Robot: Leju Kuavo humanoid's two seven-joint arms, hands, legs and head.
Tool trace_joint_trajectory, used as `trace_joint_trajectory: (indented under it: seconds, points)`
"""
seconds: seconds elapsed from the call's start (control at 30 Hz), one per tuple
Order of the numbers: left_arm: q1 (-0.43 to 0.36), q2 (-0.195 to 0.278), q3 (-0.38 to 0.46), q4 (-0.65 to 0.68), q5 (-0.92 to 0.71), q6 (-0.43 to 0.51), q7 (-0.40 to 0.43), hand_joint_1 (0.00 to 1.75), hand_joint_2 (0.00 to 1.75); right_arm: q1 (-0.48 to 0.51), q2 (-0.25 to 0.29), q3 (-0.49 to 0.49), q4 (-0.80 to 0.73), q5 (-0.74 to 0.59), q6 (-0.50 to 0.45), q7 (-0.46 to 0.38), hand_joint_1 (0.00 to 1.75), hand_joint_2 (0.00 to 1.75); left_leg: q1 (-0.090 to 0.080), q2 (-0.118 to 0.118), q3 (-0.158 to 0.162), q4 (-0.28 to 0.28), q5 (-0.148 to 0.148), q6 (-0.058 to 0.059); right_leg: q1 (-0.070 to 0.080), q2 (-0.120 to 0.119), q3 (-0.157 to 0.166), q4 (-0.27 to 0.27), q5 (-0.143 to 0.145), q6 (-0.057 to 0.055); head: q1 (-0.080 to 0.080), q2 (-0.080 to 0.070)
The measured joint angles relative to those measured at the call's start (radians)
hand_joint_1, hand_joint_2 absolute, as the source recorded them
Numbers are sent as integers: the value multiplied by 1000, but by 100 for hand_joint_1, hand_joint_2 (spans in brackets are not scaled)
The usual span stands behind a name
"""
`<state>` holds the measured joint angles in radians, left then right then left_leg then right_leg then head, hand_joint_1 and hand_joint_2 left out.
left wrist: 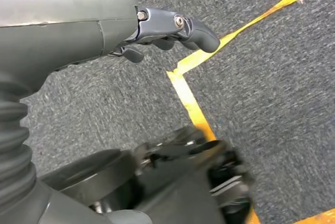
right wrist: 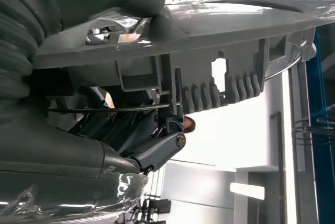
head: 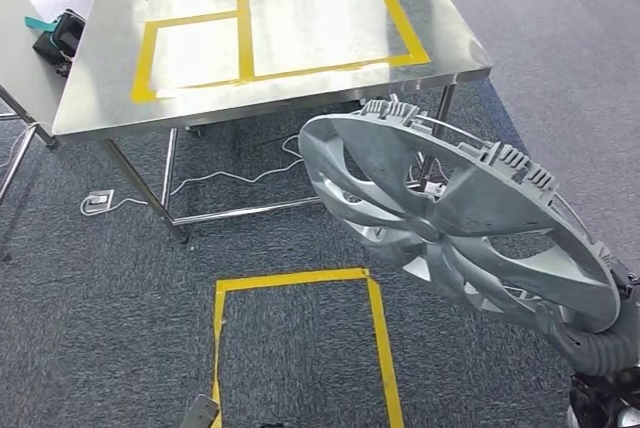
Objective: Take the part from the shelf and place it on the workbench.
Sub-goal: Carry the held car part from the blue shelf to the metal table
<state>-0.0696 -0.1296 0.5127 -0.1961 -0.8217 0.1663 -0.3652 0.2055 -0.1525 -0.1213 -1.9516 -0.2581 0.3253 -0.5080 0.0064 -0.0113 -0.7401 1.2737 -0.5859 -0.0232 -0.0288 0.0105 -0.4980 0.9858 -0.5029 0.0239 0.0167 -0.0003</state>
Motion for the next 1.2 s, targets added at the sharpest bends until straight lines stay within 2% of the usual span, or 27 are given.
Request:
trace_joint_trajectory:
  seconds: [0.03,0.07,0.13,0.17,0.2,0.27,0.3,0.37,0.4,0.43,0.5,0.53,0.57,0.6,0.67,0.7,0.73,0.8,0.87,0.93,0.97,1.0,1.03,1.07,1.13,1.17,1.2]
  points:
    - [2,-1,0,0,0,2,0,0,175,1,0,0,0,1,-1,0,175,175,-2,0,-8,-27,4,5,1,1,24,-6,-13,1,0,0]
    - [3,-2,0,0,0,4,1,0,175,2,0,-1,0,3,-1,-1,175,175,-4,0,-8,-73,37,13,3,1,49,-11,-29,3,0,0]
    - [7,-2,0,0,-2,7,7,0,175,2,1,-1,0,9,-5,-2,175,175,-14,2,0,-198,183,31,6,3,87,-19,-61,9,-1,0]
    - [10,-2,0,0,-2,8,11,0,175,2,1,-2,0,15,-9,-3,175,175,-19,1,4,-244,244,37,9,4,102,-24,-81,12,-1,0]
    - [12,-3,0,1,-3,10,16,0,175,2,1,-2,-1,23,-13,-4,175,175,-22,0,9,-276,276,40,12,6,122,-24,-92,16,-1,0]
    - [11,-6,0,1,-3,13,20,0,175,4,2,-4,-5,39,-19,-5,175,175,-22,-5,34,-290,257,42,15,6,148,-8,-90,26,4,0]
    - [8,-7,0,0,-3,14,21,0,175,4,3,-5,-6,44,-20,-6,175,175,-20,-7,51,-292,245,45,15,3,141,30,-72,31,6,0]
    - [2,-8,0,0,-4,14,21,0,175,4,3,-7,-8,48,-22,-8,175,175,-19,-8,88,-292,224,54,15,-4,62,156,-56,39,9,0]
    - [1,-8,0,0,-4,14,21,0,175,6,4,-7,-8,49,-23,-9,175,175,-19,-8,104,-291,209,58,17,-6,9,225,-74,41,11,0]
    - [2,-8,0,0,-4,13,21,0,175,7,4,-7,-8,50,-24,-10,175,175,-20,-8,122,-291,193,62,19,-7,-42,273,-115,40,12,0]
    - [6,-10,0,0,-4,12,21,0,175,10,4,-8,-8,50,-25,-10,175,175,-23,-11,161,-291,159,68,24,-7,-117,294,-219,35,15,0]
    - [7,-10,0,0,-4,12,21,0,175,10,4,-8,-8,50,-25,-10,175,175,-25,-13,183,-292,141,70,27,-6,-139,271,-245,30,15,0]
    - [8,-11,0,0,-4,11,21,0,175,11,4,-8,-8,50,-26,-11,175,175,-27,-15,207,-292,123,71,30,-6,-155,231,-230,25,16,0]
    - [10,-11,0,0,-4,11,21,0,175,12,4,-8,-7,51,-27,-11,175,175,-28,-17,227,-293,105,71,35,-6,-165,177,-160,17,16,0]
    - [12,-12,1,1,-4,10,21,0,175,18,4,-7,-6,52,-30,-12,175,175,-33,-21,264,-292,67,69,42,-5,-172,81,17,4,16,0]
    - [14,-13,1,1,-4,10,21,0,175,21,5,-7,-5,53,-32,-12,175,175,-36,-23,281,-293,53,66,44,-3,-166,53,78,-2,14,0]
    - [12,-12,1,1,-4,10,21,0,175,22,5,-7,-5,55,-35,-13,175,175,-38,-24,295,-288,47,62,44,-2,-154,41,94,-4,13,0]
    - [8,-9,1,1,-4,10,20,0,175,22,6,-7,-6,60,-39,-14,175,175,-42,-21,301,-258,58,53,37,-1,-115,27,91,-8,11,0]
    - [3,-7,1,1,-3,9,17,0,175,22,7,-7,-7,63,-45,-16,175,175,-39,-12,254,-172,60,38,28,-5,-83,13,83,-11,6,0]
    - [1,-8,1,1,-2,5,13,0,175,22,9,-7,-8,67,-51,-19,175,175,-30,-5,173,-70,6,22,23,-5,-64,8,68,-14,1,0]
    - [2,-8,1,1,-1,3,10,0,175,23,9,-7,-8,69,-54,-19,175,175,-25,-4,137,-38,-28,16,20,-4,-54,6,60,-14,1,0]
    - [4,-7,1,1,0,0,7,0,175,24,10,-7,-8,72,-58,-19,175,175,-21,-4,111,-27,-45,12,17,-3,-43,5,51,-13,0,0]
    - [6,-6,1,1,1,-3,4,0,175,25,10,-7,-9,75,-61,-19,175,175,-17,-4,99,-44,-35,8,13,-2,-30,3,42,-11,0,0]
    - [7,-5,2,1,2,-5,1,0,175,26,10,-7,-10,77,-63,-20,175,175,-14,-3,101,-89,7,5,10,-2,-18,3,32,-8,0,0]
    - [7,-3,2,1,3,-8,-2,0,175,26,11,-8,-14,79,-66,-21,175,175,-8,1,124,-212,116,1,8,-1,-2,4,13,3,-1,0]
    - [7,-3,3,1,3,-10,-4,0,175,26,11,-8,-17,80,-67,-21,175,175,-7,4,133,-257,150,4,8,0,3,5,5,9,-1,0]
    - [7,-3,3,1,3,-12,-6,0,175,26,11,-8,-20,80,-67,-22,175,175,-6,6,136,-279,167,8,10,1,3,4,-1,15,-1,0]
